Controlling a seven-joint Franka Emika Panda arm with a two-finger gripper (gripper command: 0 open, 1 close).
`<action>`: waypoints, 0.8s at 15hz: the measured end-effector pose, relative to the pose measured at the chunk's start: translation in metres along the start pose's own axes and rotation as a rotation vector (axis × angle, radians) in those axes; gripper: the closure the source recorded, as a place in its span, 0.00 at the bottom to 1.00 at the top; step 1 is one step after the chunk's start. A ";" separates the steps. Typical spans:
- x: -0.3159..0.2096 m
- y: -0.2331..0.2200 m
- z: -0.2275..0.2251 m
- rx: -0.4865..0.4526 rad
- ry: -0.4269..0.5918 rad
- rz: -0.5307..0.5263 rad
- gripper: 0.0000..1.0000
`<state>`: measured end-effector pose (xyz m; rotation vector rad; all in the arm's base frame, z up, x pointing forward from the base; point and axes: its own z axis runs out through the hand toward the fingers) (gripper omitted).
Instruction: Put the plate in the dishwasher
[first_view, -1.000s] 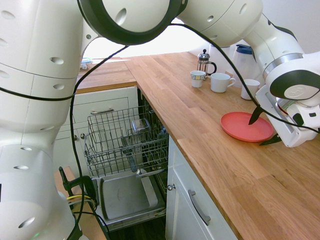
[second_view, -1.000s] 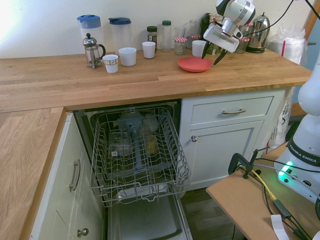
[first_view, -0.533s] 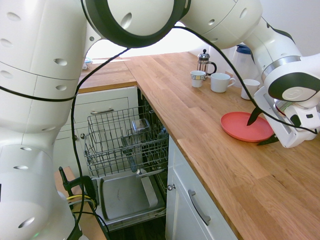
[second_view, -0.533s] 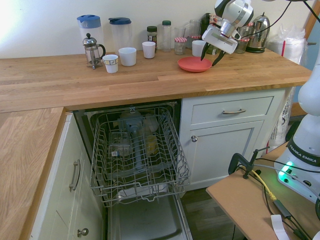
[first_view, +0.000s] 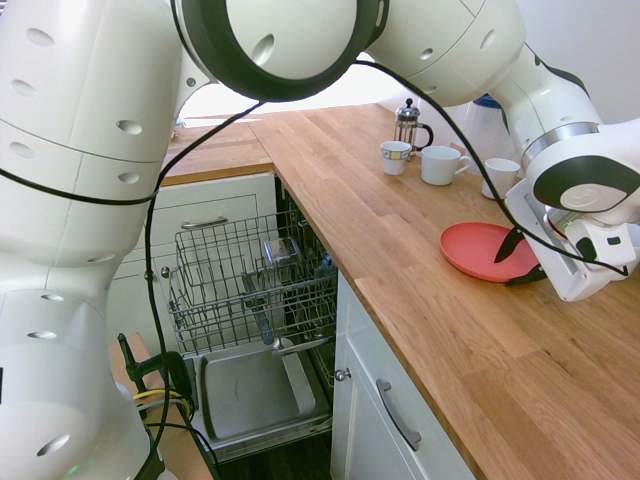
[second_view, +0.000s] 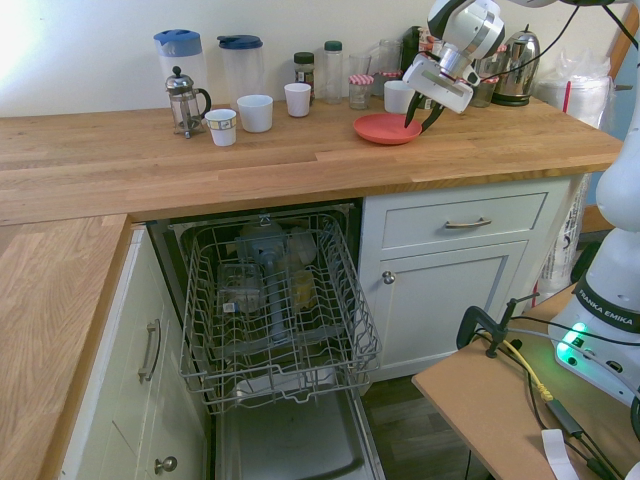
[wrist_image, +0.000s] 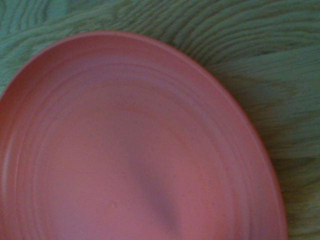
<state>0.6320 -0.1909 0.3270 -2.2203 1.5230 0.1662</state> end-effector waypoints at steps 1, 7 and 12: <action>0.001 0.001 0.002 -0.001 -0.003 -0.001 1.00; 0.005 0.004 0.002 0.013 -0.010 -0.013 1.00; 0.001 -0.001 -0.014 0.050 0.002 -0.048 1.00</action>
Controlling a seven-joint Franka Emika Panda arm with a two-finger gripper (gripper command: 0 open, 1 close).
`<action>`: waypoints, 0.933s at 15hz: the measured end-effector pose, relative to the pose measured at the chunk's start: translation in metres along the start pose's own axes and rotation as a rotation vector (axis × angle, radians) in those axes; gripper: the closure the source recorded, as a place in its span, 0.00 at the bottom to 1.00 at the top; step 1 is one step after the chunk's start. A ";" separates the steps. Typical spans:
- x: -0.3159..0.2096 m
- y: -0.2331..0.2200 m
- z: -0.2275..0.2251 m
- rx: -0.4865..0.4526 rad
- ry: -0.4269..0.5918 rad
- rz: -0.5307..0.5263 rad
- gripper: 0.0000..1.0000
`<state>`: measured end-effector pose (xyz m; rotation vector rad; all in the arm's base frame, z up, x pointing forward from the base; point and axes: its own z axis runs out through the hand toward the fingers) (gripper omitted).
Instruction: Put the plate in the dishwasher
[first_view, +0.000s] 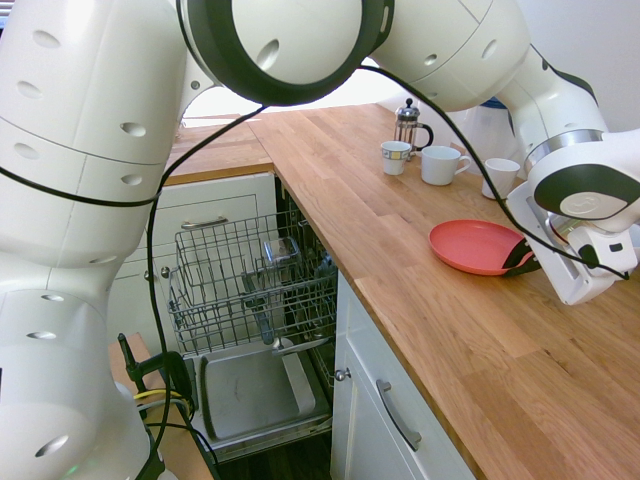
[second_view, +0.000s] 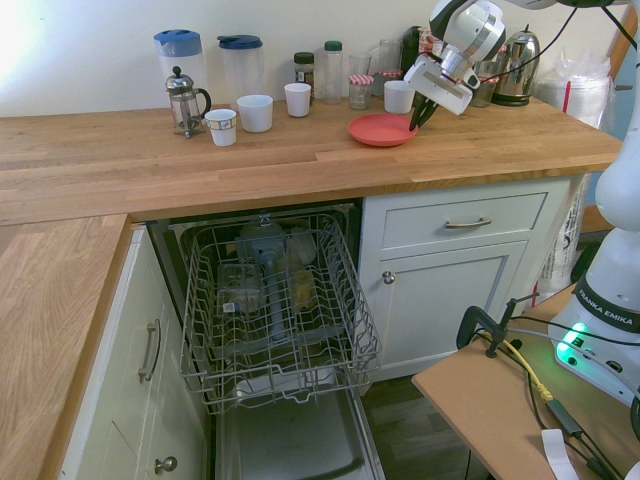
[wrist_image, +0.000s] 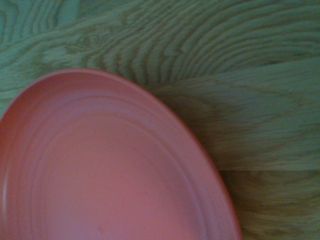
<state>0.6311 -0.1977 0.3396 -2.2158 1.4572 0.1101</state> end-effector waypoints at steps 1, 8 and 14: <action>-0.005 -0.003 -0.012 0.015 0.010 -0.020 1.00; -0.151 -0.039 -0.100 -0.001 0.251 -0.308 1.00; -0.362 -0.091 -0.098 -0.110 0.538 -0.558 1.00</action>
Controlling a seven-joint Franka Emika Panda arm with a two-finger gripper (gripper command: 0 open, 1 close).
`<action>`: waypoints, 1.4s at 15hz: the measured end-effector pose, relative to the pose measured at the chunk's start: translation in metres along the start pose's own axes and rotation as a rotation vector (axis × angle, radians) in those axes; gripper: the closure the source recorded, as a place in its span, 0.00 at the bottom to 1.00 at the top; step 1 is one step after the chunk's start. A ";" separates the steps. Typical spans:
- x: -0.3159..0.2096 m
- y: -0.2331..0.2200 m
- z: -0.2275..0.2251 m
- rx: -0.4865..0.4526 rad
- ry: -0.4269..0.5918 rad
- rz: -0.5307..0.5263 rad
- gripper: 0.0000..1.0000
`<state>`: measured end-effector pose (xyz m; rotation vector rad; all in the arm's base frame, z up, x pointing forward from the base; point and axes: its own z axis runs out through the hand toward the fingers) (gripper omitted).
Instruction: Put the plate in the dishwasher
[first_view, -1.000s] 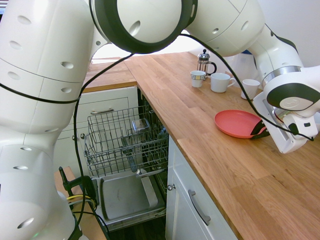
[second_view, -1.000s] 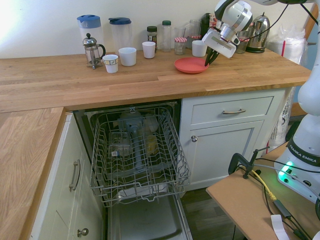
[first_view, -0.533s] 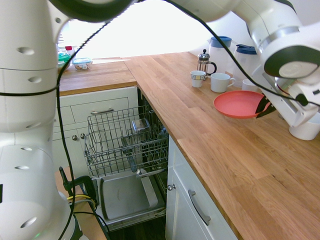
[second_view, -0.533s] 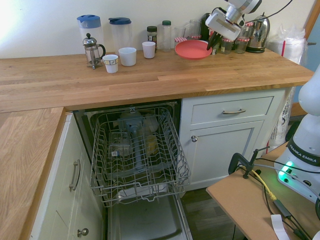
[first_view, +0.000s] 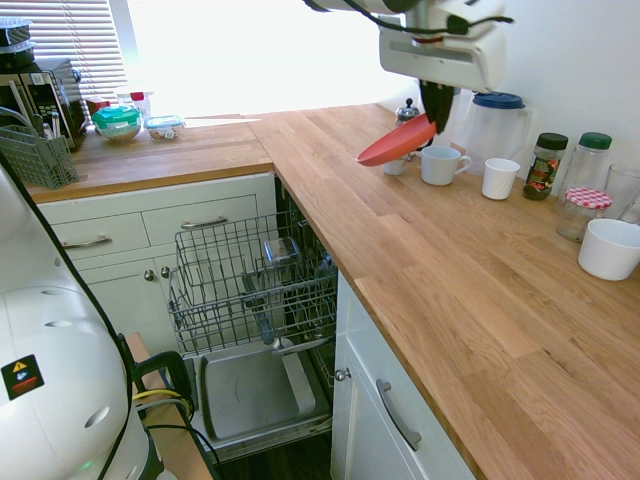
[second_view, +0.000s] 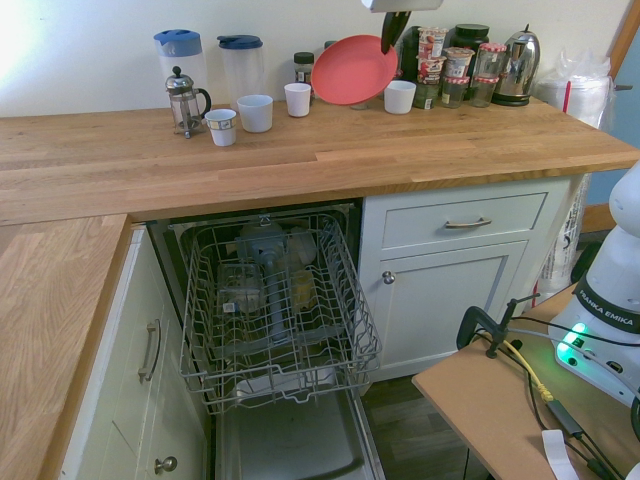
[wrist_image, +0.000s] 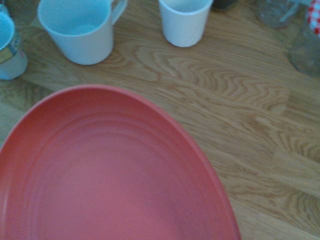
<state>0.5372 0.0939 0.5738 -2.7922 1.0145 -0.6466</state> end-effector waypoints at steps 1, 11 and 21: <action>-0.023 -0.022 -0.004 -0.026 0.036 -0.057 1.00; -0.207 -0.133 -0.013 -0.156 0.268 -0.647 1.00; -0.274 -0.151 -0.033 -0.183 0.435 -0.934 1.00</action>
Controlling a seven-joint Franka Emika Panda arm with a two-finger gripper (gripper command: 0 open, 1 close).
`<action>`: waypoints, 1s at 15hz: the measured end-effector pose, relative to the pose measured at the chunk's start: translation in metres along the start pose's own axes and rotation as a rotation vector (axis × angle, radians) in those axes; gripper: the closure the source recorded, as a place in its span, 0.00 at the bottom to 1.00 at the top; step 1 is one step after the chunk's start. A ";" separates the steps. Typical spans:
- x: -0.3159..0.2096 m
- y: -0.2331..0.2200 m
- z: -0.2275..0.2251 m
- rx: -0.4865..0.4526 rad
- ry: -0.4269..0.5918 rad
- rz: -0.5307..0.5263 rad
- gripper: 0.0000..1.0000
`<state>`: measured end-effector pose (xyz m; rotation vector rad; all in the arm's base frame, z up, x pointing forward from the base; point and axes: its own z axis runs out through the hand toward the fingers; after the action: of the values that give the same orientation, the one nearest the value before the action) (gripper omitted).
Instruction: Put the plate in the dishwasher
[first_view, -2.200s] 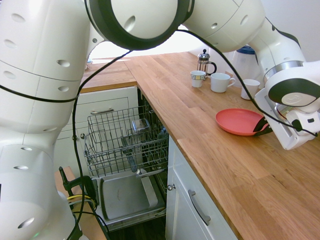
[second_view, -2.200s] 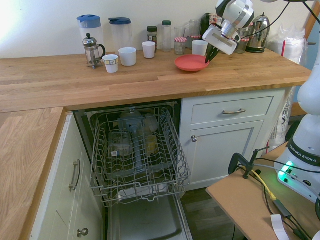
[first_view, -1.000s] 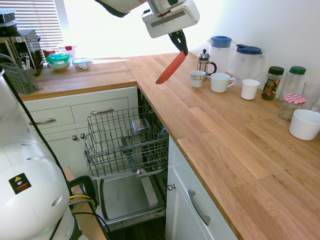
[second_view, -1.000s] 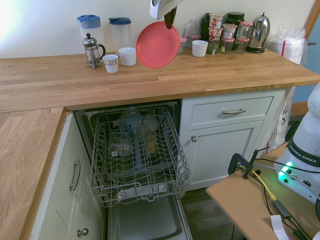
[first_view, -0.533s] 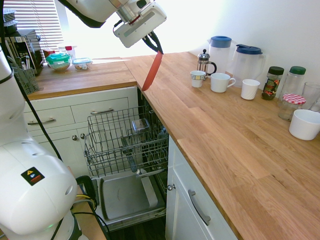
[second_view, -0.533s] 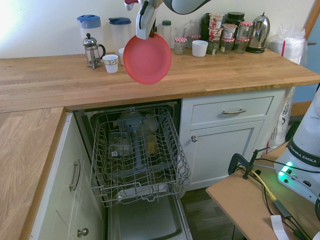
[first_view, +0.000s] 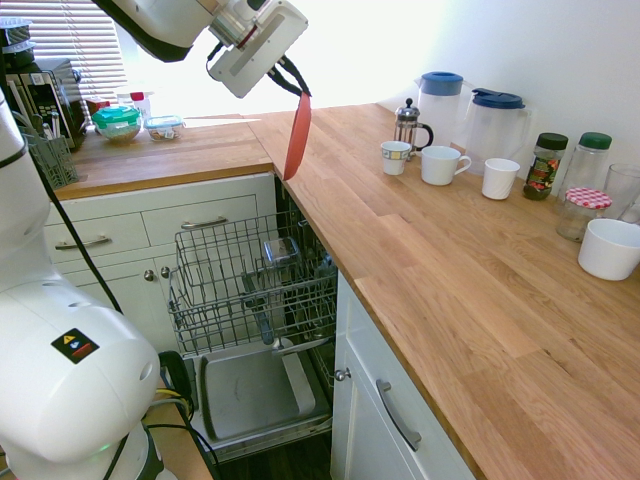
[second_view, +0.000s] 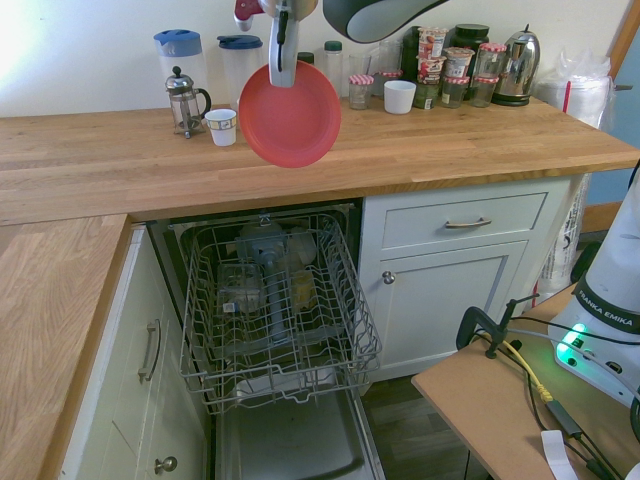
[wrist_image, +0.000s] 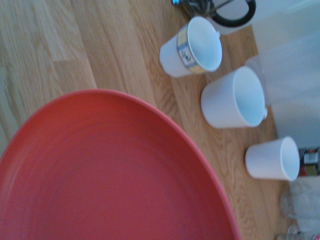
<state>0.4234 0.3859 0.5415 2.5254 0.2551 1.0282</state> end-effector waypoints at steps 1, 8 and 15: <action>-0.003 -0.013 -0.011 -0.008 0.044 -0.044 1.00; -0.004 -0.122 -0.072 -0.062 0.230 -0.233 1.00; -0.027 -0.167 -0.101 -0.066 0.229 -0.233 1.00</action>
<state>0.3302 0.5580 0.5186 2.2536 0.5568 1.2074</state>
